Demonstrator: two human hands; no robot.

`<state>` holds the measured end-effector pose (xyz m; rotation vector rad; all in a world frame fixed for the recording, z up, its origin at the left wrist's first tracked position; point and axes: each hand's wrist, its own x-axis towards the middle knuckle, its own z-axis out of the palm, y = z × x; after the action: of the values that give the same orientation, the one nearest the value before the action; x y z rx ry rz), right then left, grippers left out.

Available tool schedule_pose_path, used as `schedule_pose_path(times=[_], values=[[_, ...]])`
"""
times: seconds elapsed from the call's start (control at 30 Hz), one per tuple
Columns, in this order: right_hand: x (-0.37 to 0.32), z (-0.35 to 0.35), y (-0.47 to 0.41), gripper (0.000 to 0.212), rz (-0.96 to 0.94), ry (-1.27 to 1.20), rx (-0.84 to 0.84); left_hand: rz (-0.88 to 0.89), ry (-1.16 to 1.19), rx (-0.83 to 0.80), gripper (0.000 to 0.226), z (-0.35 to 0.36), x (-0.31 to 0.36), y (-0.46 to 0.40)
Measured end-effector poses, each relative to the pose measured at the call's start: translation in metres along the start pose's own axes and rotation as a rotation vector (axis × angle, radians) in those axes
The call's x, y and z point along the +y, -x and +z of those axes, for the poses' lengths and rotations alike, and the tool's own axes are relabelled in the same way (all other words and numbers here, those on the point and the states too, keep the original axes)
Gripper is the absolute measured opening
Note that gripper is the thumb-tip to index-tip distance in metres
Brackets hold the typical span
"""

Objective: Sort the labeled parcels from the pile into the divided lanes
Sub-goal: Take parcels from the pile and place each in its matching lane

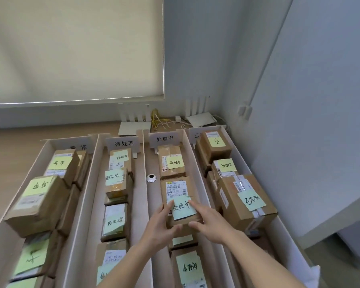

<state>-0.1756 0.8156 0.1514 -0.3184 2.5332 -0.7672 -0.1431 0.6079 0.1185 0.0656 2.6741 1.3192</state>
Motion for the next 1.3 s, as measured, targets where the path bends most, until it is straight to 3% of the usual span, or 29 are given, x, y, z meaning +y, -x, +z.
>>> schedule_pose_path(times=[0.47, 1.07, 1.3], values=[[0.035, 0.031, -0.051, 0.075, -0.005, -0.048, -0.004, -0.071, 0.017, -0.021, 0.084, 0.032, -0.043, -0.038], [0.035, 0.034, -0.065, 0.078, 0.016, -0.033, 0.013, -0.117, -0.013, -0.025, 0.080, 0.035, -0.044, -0.051], [0.023, 0.032, -0.050, 0.081, 0.016, 0.185, 0.042, -0.166, -0.117, -0.010, 0.080, 0.020, -0.037, -0.030]])
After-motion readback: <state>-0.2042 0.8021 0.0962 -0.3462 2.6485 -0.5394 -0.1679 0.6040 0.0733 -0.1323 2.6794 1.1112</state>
